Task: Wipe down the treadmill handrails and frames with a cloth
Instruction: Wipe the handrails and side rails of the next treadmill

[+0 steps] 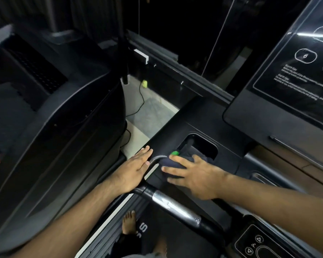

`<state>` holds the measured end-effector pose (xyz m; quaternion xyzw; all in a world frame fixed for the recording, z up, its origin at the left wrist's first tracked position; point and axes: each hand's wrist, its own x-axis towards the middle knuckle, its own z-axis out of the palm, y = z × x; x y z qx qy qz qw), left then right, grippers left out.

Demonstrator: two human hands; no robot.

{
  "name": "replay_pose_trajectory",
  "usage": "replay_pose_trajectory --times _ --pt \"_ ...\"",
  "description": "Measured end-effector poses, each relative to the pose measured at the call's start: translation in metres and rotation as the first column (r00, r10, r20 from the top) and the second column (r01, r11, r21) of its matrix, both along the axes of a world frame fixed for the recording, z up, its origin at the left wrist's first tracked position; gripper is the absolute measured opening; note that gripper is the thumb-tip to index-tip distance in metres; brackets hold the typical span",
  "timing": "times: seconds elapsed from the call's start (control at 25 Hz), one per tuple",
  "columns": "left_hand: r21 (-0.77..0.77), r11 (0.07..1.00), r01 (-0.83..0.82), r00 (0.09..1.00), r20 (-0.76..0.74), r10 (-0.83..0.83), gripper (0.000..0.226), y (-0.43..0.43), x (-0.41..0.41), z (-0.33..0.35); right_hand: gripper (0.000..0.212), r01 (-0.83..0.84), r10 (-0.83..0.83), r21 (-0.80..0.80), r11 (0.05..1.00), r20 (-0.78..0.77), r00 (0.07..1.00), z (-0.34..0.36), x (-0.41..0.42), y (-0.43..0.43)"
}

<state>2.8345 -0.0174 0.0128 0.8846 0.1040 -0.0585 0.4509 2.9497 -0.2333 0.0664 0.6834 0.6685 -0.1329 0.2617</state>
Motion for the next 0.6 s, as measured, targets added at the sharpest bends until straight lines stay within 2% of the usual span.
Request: replay_pose_trajectory --times 0.08,0.16,0.28,0.4,0.48,0.56,0.6 --pt "-0.010 1.000 -0.016 1.000 -0.007 0.015 0.048 0.002 -0.004 -0.001 0.069 -0.031 0.031 -0.038 0.999 -0.001 1.000 0.004 0.001 -0.010" --pt "0.000 1.000 -0.006 1.000 -0.024 0.006 0.049 0.003 -0.008 -0.002 0.068 -0.023 0.022 0.024 0.999 0.037 0.999 0.001 0.001 0.004" --pt "-0.017 1.000 0.003 0.998 -0.059 -0.004 0.049 0.010 -0.012 -0.009 0.064 -0.026 0.026 0.048 0.999 0.000 1.000 -0.004 0.004 0.010" --pt "-0.140 0.989 -0.057 0.997 -0.056 0.050 0.047 0.016 -0.015 -0.012 0.058 -0.158 0.155 0.152 0.976 0.032 0.987 -0.003 0.014 -0.005" --pt "-0.170 0.982 -0.086 0.996 -0.048 0.079 0.046 0.016 -0.015 -0.011 0.052 -0.315 0.303 0.212 0.925 0.088 0.949 -0.006 0.019 0.017" --pt "-0.168 0.982 -0.090 0.996 -0.043 0.084 0.044 0.018 -0.015 -0.010 0.042 -0.579 0.565 0.225 0.783 0.129 0.815 -0.013 0.022 0.050" --pt "-0.161 0.983 -0.091 0.995 -0.050 0.084 0.044 0.020 -0.014 -0.009 0.040 -0.648 0.634 0.218 0.730 0.139 0.761 -0.012 0.024 0.061"
